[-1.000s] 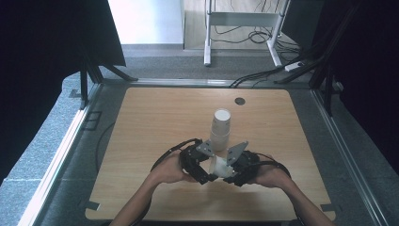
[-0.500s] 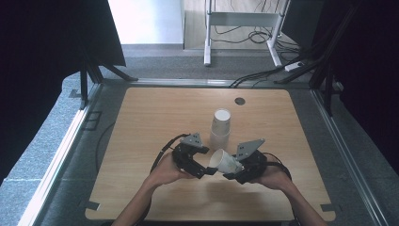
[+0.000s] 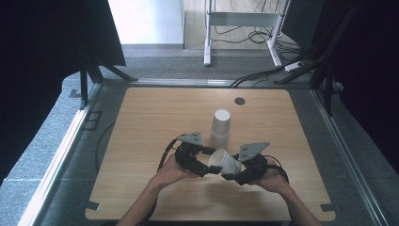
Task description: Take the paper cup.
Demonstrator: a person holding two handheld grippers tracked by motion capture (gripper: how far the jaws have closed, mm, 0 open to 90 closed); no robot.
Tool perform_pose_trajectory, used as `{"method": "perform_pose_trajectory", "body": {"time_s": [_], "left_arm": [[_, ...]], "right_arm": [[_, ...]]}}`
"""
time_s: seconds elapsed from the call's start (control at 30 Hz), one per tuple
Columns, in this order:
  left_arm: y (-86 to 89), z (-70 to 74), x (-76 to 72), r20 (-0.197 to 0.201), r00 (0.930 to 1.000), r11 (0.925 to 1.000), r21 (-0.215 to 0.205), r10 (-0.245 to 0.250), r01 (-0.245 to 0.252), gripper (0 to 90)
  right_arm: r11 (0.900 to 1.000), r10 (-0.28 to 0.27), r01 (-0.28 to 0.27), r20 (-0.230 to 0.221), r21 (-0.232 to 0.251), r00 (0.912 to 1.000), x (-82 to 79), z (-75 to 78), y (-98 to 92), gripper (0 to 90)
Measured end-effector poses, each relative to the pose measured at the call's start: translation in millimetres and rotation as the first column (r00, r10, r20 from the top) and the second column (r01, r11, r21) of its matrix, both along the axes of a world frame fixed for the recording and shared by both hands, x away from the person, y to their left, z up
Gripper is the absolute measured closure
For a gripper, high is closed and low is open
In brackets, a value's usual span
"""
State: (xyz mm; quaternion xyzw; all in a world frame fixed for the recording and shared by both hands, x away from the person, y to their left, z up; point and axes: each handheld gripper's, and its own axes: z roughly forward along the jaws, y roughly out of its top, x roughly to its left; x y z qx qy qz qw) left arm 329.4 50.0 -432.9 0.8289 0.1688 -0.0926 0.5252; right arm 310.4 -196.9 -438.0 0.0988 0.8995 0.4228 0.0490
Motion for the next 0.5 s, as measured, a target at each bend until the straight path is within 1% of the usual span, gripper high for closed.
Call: {"method": "perform_pose_trajectory", "body": {"time_s": [0.1, 0.17, 0.27, 0.3, 0.37, 0.47, 0.5], "left_arm": [[-0.9, 0.3, -0.2, 0.002, 1.0000, 1.0000, -0.007, -0.002, 0.002, 19.7], [-1.0, 0.6, -0.7, 0.006, 1.0000, 0.9999, -0.012, -0.006, 0.006, 24.1], [-0.5, 1.7, -2.0, 0.023, 0.9997, 1.0000, -0.004, 0.005, -0.005, 28.3], [-0.5, 1.7, -2.0, 0.023, 0.9997, 1.0000, -0.004, 0.005, -0.005, 29.8], [-0.7, 3.1, -3.1, 0.040, 0.9992, 0.9999, 0.012, 0.010, -0.011, 31.7], [-2.3, 4.3, -4.6, 0.054, 0.9984, 0.9992, 0.035, 0.015, -0.017, 33.1], [-4.0, 5.9, -5.6, 0.072, 0.9971, 0.9978, 0.061, 0.022, -0.027, 34.2]], "right_arm": [[1.000, 0.004, -0.004, -0.004, 0.005, 1.0000, -0.2, -1.2, 1.0, 37.0], [1.000, 0.008, -0.008, -0.007, 0.009, 0.9999, 0.0, -2.1, 1.9, 37.0], [1.000, 0.008, -0.008, -0.015, 0.014, 0.9999, 0.9, -3.3, 2.5, 36.9], [1.000, 0.010, -0.010, -0.016, 0.017, 0.9998, 1.5, -3.7, 2.3, 36.8], [1.000, 0.012, -0.011, -0.020, 0.016, 0.9997, 2.4, -4.6, 2.7, 36.0], [1.000, 0.013, -0.013, -0.020, 0.005, 0.9997, 3.3, -5.9, 3.6, 34.8], [1.000, 0.007, -0.007, -0.024, -0.004, 0.9997, 4.2, -7.7, 4.6, 26.4]]}}
